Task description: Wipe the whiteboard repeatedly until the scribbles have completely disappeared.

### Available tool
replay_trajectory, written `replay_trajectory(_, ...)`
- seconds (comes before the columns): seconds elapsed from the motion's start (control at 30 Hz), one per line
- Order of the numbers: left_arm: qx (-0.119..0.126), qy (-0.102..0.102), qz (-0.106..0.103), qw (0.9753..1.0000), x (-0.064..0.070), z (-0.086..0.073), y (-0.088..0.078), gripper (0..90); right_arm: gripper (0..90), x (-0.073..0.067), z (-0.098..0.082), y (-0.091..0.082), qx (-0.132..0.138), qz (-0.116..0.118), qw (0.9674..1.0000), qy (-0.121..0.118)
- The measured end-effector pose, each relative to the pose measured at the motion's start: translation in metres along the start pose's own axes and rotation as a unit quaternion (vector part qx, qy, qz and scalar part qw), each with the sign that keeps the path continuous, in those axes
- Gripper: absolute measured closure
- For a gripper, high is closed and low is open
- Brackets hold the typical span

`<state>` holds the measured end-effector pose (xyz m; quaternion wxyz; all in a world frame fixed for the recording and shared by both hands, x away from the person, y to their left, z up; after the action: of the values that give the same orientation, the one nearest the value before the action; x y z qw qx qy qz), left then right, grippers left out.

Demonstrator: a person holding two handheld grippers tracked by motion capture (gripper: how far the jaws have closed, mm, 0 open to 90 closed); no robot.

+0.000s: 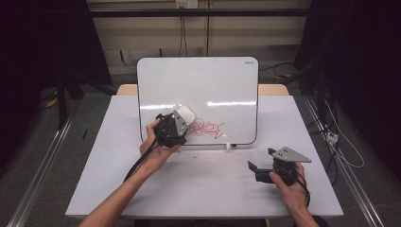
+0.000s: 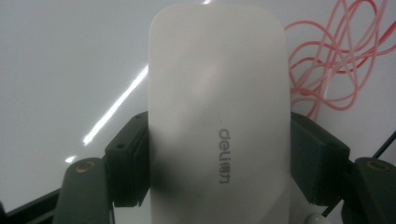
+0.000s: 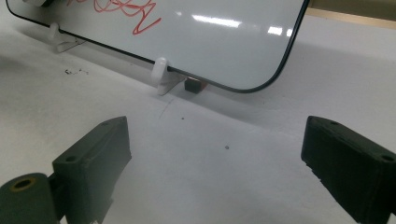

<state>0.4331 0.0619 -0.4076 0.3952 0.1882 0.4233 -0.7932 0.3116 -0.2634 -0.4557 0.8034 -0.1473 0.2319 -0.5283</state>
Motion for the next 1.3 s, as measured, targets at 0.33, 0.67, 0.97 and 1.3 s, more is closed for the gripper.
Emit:
replay_trajectory(0.33,-0.004,0.01,-0.01,0.9999,0.011,0.006,0.002,30.5,8.2,0.0,0.0,0.0,0.0,0.002,1.0,-0.001)
replay_trajectory(0.67,-0.001,0.018,-0.018,0.9997,0.017,0.008,0.003,30.3,8.1,0.0,0.0,0.001,-0.001,0.003,1.0,0.0)
replay_trajectory(0.97,-0.002,0.016,-0.024,0.9996,0.015,0.008,0.004,30.2,8.0,0.001,0.0,0.0,0.0,0.005,1.0,0.0)
replay_trajectory(1.3,-0.004,0.008,-0.023,0.9997,0.012,0.013,0.005,30.3,8.0,0.0,0.0,0.001,-0.001,0.005,1.0,0.0)
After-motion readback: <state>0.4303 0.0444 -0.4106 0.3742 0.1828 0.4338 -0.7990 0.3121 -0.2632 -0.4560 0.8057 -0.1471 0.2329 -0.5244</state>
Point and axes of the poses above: each handheld gripper's, and its own axes: y roughly forward along the jaws, z roughly out of its top, x roughly to its right, the point moved 2 cm from there along y, roughly forward along the jaws, and after that the axes turned 12 degrees about y, right-handed, at the moved point
